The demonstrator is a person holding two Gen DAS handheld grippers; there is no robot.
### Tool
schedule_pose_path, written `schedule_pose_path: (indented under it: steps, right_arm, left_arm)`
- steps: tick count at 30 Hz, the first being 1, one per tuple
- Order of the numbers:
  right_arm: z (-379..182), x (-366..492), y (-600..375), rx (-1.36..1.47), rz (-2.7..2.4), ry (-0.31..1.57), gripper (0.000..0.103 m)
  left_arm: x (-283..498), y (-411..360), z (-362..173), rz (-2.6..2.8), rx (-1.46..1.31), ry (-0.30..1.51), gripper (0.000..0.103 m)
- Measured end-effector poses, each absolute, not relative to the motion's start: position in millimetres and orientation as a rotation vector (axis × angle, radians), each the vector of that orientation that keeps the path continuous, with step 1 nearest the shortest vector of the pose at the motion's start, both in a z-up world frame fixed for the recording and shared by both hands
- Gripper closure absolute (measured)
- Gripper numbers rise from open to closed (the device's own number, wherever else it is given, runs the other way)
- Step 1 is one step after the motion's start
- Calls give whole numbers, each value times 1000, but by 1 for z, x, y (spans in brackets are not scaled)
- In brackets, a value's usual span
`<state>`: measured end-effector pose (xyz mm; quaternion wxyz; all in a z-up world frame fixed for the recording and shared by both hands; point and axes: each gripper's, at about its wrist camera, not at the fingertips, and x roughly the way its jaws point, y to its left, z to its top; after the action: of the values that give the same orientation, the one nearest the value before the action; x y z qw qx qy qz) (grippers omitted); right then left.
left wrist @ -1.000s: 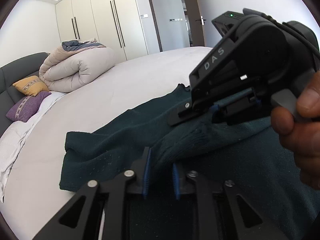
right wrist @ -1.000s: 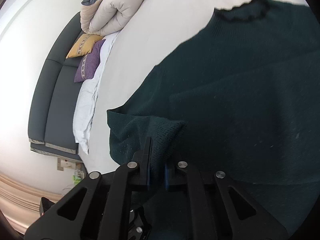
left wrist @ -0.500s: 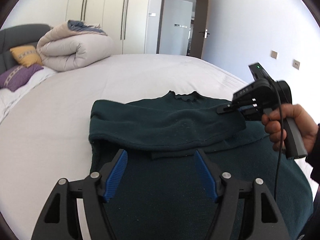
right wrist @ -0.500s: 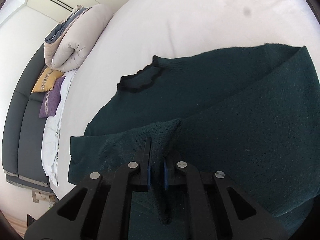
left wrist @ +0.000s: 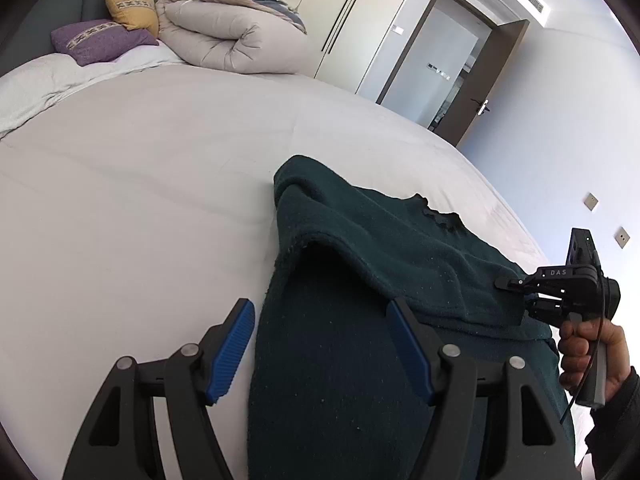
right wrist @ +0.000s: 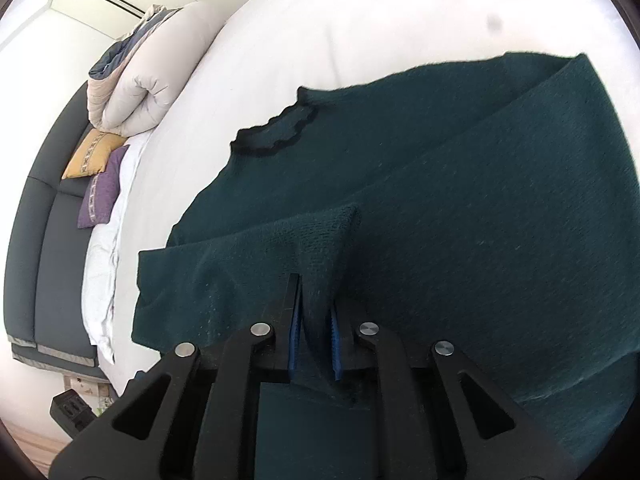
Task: Fold small clothes
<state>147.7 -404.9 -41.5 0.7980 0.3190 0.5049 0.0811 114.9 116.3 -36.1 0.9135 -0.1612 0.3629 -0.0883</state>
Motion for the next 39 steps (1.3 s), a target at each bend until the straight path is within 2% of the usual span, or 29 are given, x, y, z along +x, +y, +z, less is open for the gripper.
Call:
schedule_pose_path:
  steps: [11,18,20,25,30,34,39]
  right_arm:
    - [-35,169,-467,663,44,1116,95]
    - [-47,167,-473,712,51,1141,95]
    - [-45,162,-473,718,59,1141,95]
    - [-43,157,-472,725,49,1150,94]
    - [-45,157,-482,705,23,1122,94]
    - [-57,159,-486,727,33,1119,94]
    - [-45,144,-493,721,-21,1083,94]
  left_arm:
    - [121,118,-30,-207,-338,733,33]
    - [167,95,-6,-242,-251,730,33]
    - [184,83,-9,-264,-231,762,33]
    - [220,52,-25,-312,-150,864,44]
    - [229,41,-60,-295,-95,999,47]
    - [222,43,-70,-302,-89,986,47]
    - [220,45,-66,-316,-80,993,47]
